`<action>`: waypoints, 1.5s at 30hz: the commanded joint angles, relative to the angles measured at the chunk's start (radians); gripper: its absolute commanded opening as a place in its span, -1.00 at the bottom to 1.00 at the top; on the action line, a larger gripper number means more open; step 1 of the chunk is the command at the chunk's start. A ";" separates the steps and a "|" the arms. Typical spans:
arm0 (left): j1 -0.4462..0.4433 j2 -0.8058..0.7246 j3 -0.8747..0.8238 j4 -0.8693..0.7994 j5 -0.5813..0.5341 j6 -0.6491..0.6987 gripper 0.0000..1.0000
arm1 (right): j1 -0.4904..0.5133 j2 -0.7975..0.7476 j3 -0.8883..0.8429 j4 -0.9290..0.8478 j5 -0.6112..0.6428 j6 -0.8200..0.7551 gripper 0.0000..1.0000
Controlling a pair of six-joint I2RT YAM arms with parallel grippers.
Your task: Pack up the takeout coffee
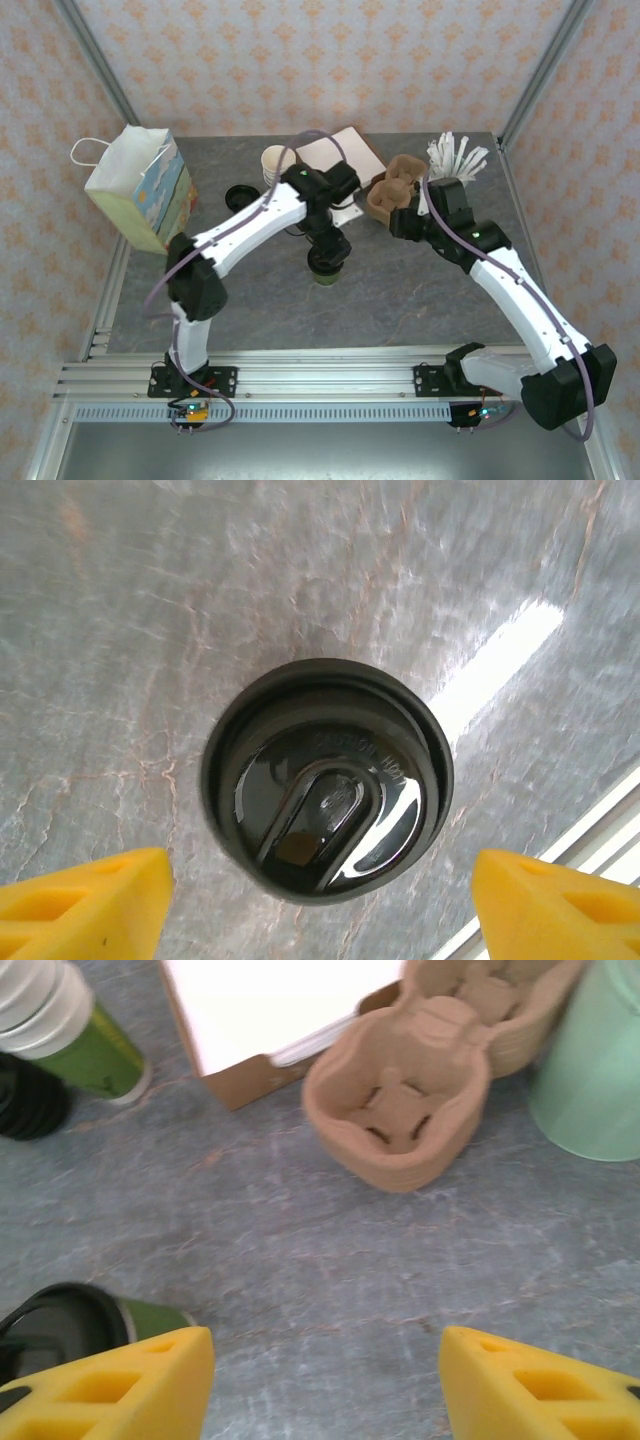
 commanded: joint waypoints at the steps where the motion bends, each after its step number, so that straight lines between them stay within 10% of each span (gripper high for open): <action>1: 0.091 -0.196 -0.125 0.200 0.014 -0.113 0.55 | 0.102 -0.031 -0.014 0.002 -0.018 -0.036 0.27; 14: 0.349 -0.606 -0.402 0.396 -0.225 -0.340 0.56 | 0.415 0.203 0.059 0.088 0.025 -0.099 0.69; 27: 0.598 -0.624 -0.273 0.342 -0.607 -0.293 0.59 | 0.429 0.252 0.090 0.160 0.002 -0.118 0.70; 34: 0.687 -0.645 -0.260 0.324 -0.540 -0.306 0.61 | 0.429 0.259 0.110 0.124 0.044 -0.136 0.70; 41: 0.675 -0.656 -0.399 0.501 -0.076 -0.434 0.58 | 0.387 0.299 0.145 0.034 0.217 -0.070 0.73; 45: 0.571 -0.625 -0.446 0.565 -0.033 -0.453 0.56 | 0.285 0.282 0.154 0.029 0.233 -0.034 0.73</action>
